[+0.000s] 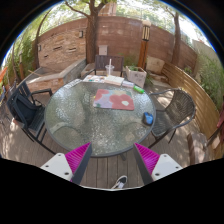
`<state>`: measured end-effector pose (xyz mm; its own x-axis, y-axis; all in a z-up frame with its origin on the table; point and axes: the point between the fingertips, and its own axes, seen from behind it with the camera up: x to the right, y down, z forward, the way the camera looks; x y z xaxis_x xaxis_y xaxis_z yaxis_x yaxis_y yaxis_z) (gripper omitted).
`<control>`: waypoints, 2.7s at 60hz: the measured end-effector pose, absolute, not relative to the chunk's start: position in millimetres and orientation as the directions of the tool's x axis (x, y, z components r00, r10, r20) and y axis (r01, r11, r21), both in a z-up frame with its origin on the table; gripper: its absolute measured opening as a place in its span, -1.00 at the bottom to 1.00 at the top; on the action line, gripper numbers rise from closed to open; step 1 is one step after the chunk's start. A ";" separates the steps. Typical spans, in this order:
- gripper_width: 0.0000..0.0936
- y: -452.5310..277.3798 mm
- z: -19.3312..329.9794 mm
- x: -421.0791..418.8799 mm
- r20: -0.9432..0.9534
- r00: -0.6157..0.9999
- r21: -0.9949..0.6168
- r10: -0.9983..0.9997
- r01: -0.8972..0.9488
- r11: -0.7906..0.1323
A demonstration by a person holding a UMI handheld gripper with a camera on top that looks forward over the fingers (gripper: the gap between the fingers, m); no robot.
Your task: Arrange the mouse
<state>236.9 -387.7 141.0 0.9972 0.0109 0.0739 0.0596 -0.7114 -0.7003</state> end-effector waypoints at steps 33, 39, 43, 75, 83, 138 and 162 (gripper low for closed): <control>0.71 -151.3 5.1 444.4 0.069 0.989 -0.733 -0.131 -0.038 -0.679; 0.44 -136.5 -16.9 442.6 0.030 0.992 -0.716 -0.119 -0.061 -0.696; 0.05 -134.0 -14.9 442.8 0.013 0.992 -0.720 -0.126 -0.078 -0.690; -0.26 -118.5 127.9 422.6 0.070 0.981 -0.821 -0.179 -0.046 -0.569; -0.26 -69.0 205.6 385.9 0.015 0.989 -0.888 -0.146 -0.054 -0.457; 0.82 -38.8 106.7 262.3 0.082 0.997 -0.744 0.007 0.066 -0.665; 0.82 -174.5 163.7 220.9 0.115 0.992 -0.769 -0.056 0.053 -0.637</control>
